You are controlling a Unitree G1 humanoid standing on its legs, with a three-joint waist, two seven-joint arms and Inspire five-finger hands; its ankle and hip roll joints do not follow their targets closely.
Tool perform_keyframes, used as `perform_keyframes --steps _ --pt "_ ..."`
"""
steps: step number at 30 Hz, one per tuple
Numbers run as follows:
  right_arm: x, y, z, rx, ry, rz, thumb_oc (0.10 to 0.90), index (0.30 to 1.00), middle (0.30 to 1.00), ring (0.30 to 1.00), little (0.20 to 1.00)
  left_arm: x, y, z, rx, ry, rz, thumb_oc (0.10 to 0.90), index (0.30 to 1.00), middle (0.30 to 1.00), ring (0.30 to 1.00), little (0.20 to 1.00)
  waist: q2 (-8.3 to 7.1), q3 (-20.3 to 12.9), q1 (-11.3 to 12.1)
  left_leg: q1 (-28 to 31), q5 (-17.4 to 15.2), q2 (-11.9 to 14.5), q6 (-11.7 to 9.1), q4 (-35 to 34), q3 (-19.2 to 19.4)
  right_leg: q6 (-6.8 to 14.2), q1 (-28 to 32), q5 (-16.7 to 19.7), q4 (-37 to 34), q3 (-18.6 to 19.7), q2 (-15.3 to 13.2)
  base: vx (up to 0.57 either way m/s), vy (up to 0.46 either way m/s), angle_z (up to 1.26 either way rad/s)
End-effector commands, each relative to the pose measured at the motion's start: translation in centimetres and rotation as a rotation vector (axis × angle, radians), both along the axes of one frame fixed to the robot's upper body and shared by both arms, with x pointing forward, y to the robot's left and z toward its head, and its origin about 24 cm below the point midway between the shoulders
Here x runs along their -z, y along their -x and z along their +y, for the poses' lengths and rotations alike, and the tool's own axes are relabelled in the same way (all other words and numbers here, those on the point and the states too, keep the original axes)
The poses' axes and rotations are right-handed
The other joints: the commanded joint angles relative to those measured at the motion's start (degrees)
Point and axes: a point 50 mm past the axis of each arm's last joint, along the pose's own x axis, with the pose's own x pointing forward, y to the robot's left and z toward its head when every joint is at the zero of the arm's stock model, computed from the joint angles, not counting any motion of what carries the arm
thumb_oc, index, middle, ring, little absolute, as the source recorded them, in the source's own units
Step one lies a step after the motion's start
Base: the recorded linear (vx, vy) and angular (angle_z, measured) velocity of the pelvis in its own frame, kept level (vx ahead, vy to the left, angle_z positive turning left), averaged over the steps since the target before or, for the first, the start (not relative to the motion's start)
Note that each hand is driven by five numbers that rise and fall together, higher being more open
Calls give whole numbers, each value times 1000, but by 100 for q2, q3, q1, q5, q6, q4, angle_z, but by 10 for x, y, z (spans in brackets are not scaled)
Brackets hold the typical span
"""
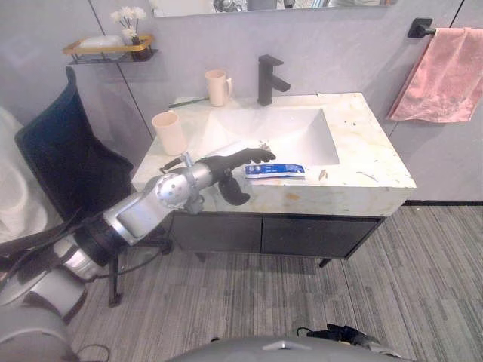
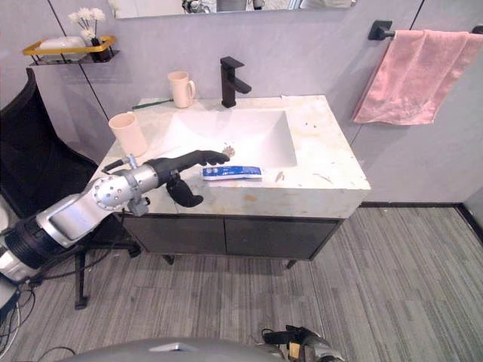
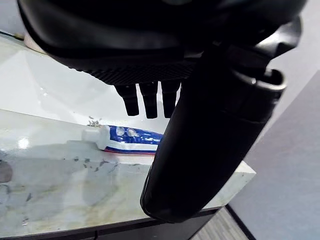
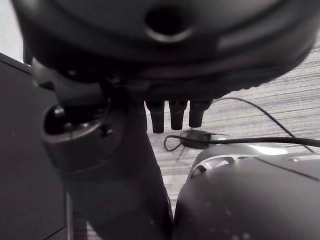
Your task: Organize the bathroom.
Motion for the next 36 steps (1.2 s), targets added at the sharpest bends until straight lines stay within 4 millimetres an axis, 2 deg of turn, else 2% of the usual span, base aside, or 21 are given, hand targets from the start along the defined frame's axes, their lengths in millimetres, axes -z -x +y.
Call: perform_keyframes --steps 1,14,36 --pt "-4 -4 -15 -8 57 13 800 900 900 900 900 -94 -24 -2 -43 81 -334 800 900 900 900 900 6 139 -107 287 -636 -344 121 4 194 100 27 -520 -5 188 533 37 -16 -13" --pt "-3 8 -19 19 61 24 800 900 900 900 900 -116 -30 3 -117 105 -406 800 900 900 900 900 -3 188 -244 262 -595 -292 101 51 236 63 7 -548 -5 279 582 46 -17 -5" --pt "-4 19 -27 35 83 13 800 900 900 900 900 -98 -38 3 -148 49 -357 800 900 900 900 900 28 424 -468 168 -593 -315 116 95 273 47 -113 -560 44 358 562 65 9 -1"
